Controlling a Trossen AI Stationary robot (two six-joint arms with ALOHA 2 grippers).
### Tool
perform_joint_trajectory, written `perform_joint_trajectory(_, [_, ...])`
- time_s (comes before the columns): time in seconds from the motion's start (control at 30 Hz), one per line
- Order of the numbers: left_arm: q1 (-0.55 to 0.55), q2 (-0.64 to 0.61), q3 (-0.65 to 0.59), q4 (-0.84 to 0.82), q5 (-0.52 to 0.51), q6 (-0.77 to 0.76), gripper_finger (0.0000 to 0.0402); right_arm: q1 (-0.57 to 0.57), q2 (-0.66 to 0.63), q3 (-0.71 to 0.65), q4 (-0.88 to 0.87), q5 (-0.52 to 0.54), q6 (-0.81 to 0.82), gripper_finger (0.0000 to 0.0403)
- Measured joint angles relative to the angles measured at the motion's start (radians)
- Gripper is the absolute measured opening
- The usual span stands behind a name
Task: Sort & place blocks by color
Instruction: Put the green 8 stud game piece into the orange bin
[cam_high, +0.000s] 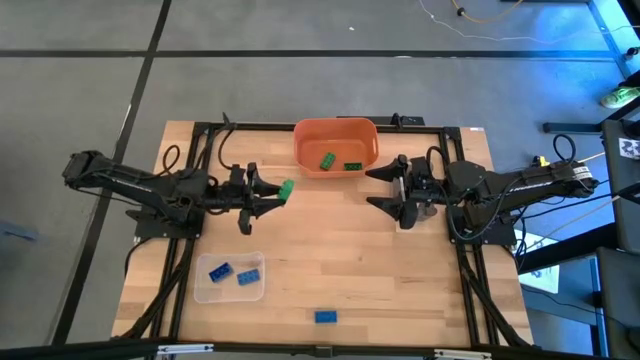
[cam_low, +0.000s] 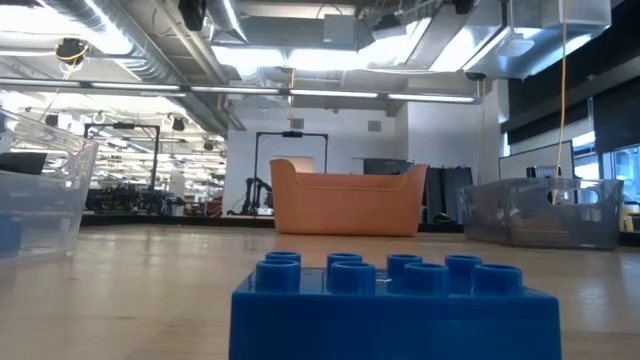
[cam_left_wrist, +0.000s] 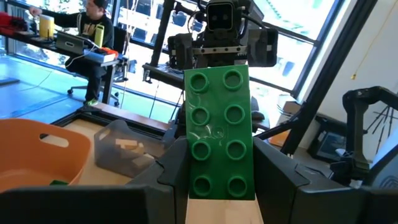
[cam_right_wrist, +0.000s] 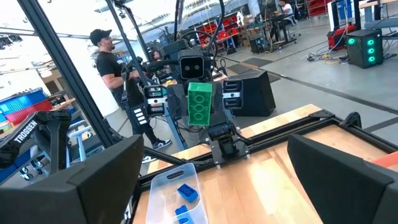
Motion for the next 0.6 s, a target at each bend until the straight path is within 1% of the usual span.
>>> perform_joint_trajectory(0.17, [0.0,0.0,0.0,0.0,-0.006,0.0,0.0123,0.0,0.0,0.0,0.0,0.0,0.0,0.0398])
perform_joint_trajectory(0.27, [0.001,0.01,0.004,0.001,-0.06,-0.004,0.0123,0.0,0.0,0.0,0.0,0.0,0.0,0.0398])
perform_joint_trajectory(0.33, [0.018,0.048,0.032,-0.02,-0.078,-0.007,0.0123,0.0,0.0,0.0,0.0,0.0,0.0,0.0398])
perform_joint_trajectory(0.43, [0.075,0.133,0.114,-0.092,-0.062,-0.017,0.0123,0.0,0.0,0.0,0.0,0.0,0.0,0.0398])
perform_joint_trajectory(0.53, [0.157,0.244,0.233,-0.25,-0.007,-0.031,0.0123,0.0,0.0,0.0,0.0,0.001,0.0,0.0398])
perform_joint_trajectory(0.6, [0.214,0.341,0.319,-0.357,0.048,-0.027,0.0123,0.0,0.0,0.0,0.0,0.001,0.0,0.0398])
